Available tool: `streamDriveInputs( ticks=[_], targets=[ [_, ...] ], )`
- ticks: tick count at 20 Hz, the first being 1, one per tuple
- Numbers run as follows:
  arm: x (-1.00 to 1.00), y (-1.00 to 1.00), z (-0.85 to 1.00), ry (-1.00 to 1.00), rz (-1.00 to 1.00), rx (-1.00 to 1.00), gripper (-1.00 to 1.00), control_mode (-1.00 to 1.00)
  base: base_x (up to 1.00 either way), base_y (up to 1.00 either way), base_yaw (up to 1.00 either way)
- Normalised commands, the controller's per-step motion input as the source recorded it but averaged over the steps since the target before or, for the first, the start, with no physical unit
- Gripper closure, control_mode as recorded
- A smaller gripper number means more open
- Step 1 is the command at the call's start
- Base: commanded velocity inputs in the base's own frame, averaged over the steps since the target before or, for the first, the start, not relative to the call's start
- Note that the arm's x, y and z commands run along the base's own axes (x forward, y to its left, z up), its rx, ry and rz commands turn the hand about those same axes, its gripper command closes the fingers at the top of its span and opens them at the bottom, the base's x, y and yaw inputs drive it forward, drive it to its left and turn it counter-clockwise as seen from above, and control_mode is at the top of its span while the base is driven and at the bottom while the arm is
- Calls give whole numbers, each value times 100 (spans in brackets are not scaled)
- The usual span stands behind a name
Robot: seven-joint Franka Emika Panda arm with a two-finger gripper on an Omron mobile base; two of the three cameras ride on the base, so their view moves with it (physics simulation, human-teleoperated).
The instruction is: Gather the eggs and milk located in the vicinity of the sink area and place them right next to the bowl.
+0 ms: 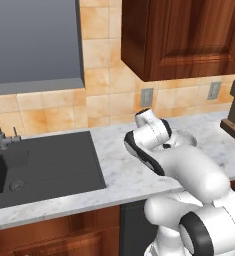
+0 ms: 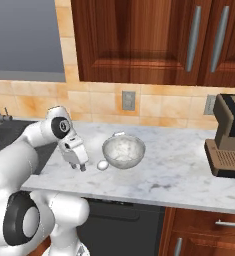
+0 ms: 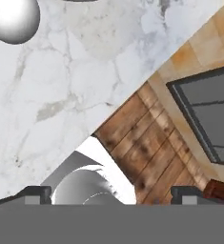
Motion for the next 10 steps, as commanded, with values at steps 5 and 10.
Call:
streamDriveInputs(
  ticks=[5,10],
  targets=[
    [-3,1,52,43,61,10,-100,-100,0,0,0],
    [0,-4,13,4,57,49,-100,-100,0,0,0]
  ],
)
